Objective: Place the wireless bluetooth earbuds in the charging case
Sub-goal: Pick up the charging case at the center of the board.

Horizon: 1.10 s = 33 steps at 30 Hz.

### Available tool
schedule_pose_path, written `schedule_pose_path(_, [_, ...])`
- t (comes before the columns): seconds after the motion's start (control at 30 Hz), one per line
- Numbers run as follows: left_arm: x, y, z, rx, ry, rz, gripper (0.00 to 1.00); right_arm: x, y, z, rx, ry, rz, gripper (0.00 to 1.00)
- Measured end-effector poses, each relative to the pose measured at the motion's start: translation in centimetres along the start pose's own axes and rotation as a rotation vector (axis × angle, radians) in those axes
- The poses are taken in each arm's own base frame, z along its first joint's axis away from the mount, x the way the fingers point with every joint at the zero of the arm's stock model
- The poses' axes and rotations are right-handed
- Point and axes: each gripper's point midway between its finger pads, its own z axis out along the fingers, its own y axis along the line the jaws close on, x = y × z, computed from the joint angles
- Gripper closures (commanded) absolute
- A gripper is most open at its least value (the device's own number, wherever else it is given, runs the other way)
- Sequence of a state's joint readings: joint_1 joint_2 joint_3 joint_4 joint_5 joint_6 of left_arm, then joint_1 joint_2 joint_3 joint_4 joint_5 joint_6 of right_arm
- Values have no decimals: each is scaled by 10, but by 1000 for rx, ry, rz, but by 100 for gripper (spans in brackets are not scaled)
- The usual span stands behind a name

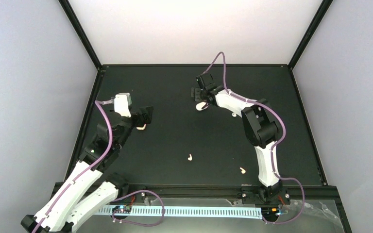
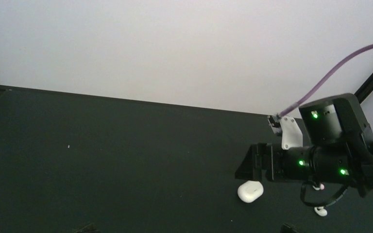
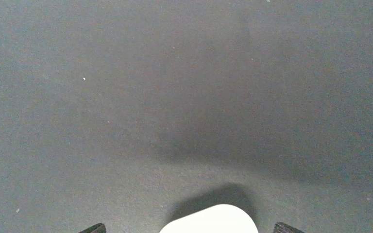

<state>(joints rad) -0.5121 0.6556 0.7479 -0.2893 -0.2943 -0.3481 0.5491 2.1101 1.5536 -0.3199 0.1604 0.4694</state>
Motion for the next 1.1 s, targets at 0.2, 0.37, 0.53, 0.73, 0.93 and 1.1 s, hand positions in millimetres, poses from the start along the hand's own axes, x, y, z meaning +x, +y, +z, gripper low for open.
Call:
schedule_pose_path(0.2, [1, -2, 1, 9, 6, 6, 1, 3, 6, 9, -18, 30, -11, 10])
schedule_pose_path(0.37, [1, -3, 1, 14, 7, 8, 1, 13, 5, 11, -21, 69, -19, 11])
schedule_pose_path(0.53, [1, -3, 1, 19, 8, 8, 1, 24, 8, 12, -29, 94, -29, 11])
schedule_pose_path(0.73, [2, -4, 1, 24, 10, 8, 1, 51, 23, 11, -48, 145, -69, 12])
schedule_pose_path(0.93, [2, -5, 1, 27, 11, 8, 1, 71, 29, -9, -76, 177, -87, 11])
schedule_pose_path(1.1, [2, -6, 1, 32, 12, 8, 1, 56, 31, -27, -82, 133, -116, 8])
